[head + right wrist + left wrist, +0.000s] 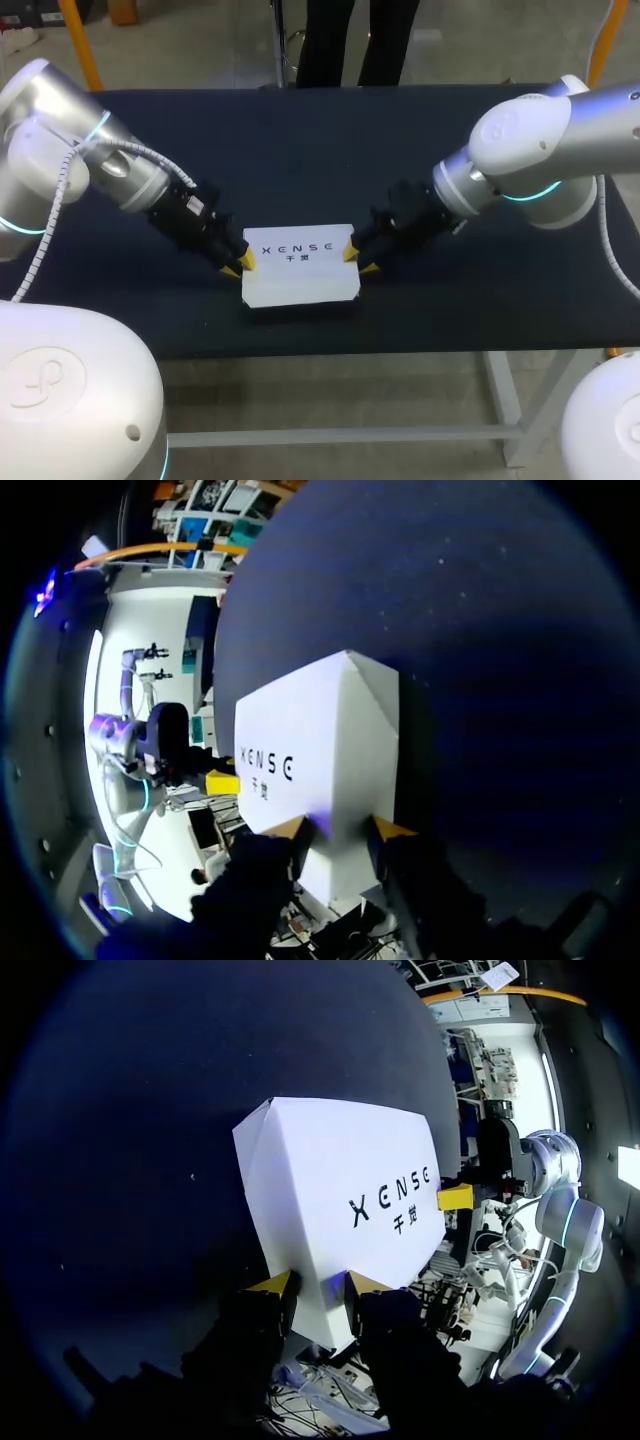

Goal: Assemble the packaging by folding the flat box into shape, placing the metal phone stand inside, and closing the box properly

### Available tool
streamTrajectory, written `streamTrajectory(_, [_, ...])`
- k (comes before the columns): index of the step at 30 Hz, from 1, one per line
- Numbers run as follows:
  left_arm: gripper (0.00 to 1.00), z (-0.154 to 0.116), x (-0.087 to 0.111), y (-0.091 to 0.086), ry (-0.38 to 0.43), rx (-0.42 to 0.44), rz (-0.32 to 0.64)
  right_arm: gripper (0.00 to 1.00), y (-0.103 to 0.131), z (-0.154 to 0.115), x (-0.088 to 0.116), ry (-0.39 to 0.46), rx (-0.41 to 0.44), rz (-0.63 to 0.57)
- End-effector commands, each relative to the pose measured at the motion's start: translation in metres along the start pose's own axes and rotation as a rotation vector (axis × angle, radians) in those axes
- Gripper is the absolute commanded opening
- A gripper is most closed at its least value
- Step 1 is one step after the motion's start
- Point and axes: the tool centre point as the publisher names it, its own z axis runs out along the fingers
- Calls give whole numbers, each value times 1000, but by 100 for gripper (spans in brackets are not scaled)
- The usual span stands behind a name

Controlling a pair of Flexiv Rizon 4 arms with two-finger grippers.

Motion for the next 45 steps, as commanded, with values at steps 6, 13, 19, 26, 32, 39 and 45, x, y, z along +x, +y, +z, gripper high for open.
streamTrajectory(6, [33, 3, 10, -11, 8, -52, -20, 42, 7, 7, 14, 1, 44, 21])
streamTrajectory(13, [33, 0, 12, -14, 14, -84, -39, 42, 10, 7, 18, -1, 74, 46])
streamTrajectory(19, [33, -2, 13, -16, 17, -111, -62, 40, 13, 7, 18, 2, 90, 60])
streamTrajectory(26, [33, -5, 16, -17, 17, -130, -80, 40, 14, 6, 21, 4, 105, 72])
streamTrajectory(32, [32, -6, 18, -18, 18, -148, -94, 40, 14, 6, 22, 10, 117, 79])
streamTrajectory(39, [33, -8, 20, -18, 19, -165, -105, 40, 15, 6, 25, 11, 131, 90])
streamTrajectory(45, [31, -9, 21, -20, 25, -189, -114, 40, 16, 6, 26, 10, 144, 94])
